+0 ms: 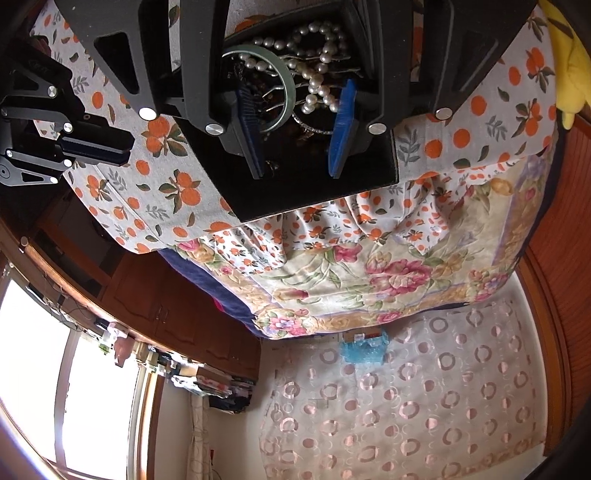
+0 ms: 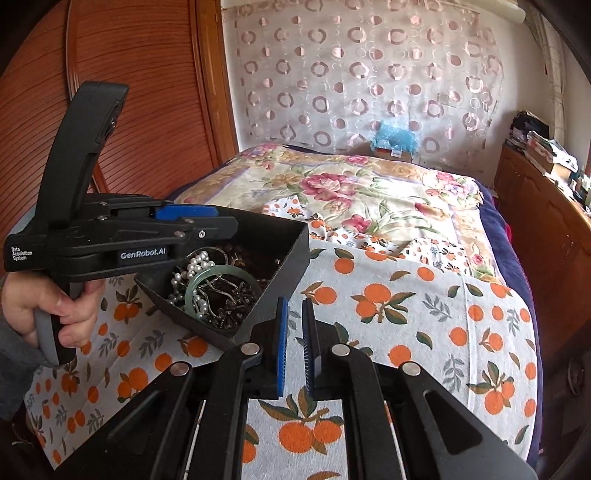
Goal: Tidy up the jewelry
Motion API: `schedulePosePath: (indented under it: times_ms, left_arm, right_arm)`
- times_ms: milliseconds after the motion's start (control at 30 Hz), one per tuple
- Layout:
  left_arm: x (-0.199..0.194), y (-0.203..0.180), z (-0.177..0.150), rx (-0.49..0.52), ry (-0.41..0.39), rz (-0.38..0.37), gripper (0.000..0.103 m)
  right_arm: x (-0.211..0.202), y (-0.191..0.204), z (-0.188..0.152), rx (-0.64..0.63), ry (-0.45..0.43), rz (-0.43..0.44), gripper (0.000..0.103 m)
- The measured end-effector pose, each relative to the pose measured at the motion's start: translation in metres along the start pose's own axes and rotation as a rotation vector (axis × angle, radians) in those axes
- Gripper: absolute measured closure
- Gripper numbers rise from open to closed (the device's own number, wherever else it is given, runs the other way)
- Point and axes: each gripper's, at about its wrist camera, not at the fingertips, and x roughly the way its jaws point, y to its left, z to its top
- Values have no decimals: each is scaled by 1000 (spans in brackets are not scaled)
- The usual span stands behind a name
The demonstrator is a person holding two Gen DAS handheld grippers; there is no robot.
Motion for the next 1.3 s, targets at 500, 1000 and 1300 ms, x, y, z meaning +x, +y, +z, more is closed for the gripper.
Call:
schedulePosePath:
  times_ms: [500,1000,1300]
  left_arm:
    - [-59,-1,-44,-49,-54,110,8]
    - [-150,-12,-98,-80,-162,169,8]
    - [-201,-23,-118,-98,-229,199,8]
  right_arm:
    - [-29,11,-23,52,-53,-34,51]
    - [-85,32,-56,124,-164,-145,5]
    - [-141,62,-67,99,-270,-196,3]
